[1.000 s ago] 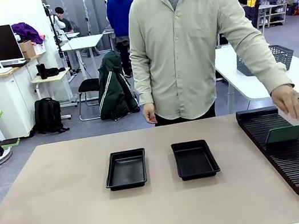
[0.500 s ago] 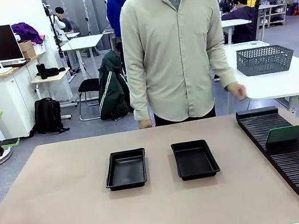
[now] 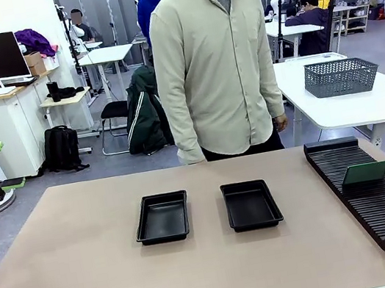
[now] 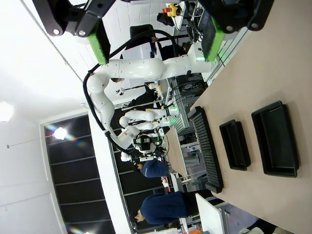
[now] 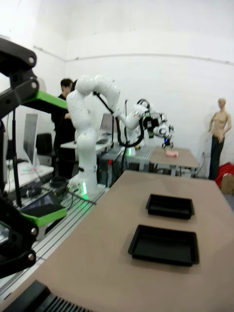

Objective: Inspect and transfer BCBs to ESD trays.
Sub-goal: Pick up the Blank PCB from the PCB Rack and place it in the left ESD tray.

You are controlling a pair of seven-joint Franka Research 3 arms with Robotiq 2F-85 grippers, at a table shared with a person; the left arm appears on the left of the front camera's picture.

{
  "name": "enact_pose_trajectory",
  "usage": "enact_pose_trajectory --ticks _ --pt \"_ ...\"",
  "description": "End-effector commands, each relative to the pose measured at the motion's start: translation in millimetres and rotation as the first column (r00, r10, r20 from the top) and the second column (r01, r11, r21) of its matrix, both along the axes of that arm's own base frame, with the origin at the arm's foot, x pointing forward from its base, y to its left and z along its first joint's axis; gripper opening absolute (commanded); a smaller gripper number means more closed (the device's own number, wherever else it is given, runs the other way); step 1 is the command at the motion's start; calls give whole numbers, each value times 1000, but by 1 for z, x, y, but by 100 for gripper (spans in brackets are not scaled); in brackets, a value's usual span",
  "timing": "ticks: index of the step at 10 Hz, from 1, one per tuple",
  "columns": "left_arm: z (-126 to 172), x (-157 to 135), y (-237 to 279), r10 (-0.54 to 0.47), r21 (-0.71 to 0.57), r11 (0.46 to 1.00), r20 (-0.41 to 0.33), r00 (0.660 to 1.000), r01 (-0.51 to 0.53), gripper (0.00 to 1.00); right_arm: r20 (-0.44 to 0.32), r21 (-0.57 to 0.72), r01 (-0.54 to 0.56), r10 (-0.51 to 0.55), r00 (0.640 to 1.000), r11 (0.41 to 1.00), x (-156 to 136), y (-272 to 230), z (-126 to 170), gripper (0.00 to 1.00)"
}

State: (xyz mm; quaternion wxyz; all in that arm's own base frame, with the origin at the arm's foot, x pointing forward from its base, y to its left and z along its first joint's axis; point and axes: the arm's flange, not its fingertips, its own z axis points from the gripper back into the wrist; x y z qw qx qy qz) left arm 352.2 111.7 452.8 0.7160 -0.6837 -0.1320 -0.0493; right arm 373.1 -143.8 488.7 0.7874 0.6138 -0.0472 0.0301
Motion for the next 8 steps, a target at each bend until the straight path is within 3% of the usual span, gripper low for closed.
enact_pose_trajectory --ticks 1,3,6,8 --pt "0 0 0 2 -4 1000 -1 1000 -2 100 65 -140 -49 59 996 989 12 -8 24 100" --pt "0 0 0 2 -4 1000 -1 1000 -2 100 140 -285 -62 106 985 957 23 -10 63 100" --pt "0 0 0 2 -4 1000 -1 1000 -2 100 252 -483 -92 239 938 871 34 -8 129 100" --pt "0 0 0 2 -4 1000 -1 1000 -2 100 298 -637 -142 412 861 758 35 0 164 100"
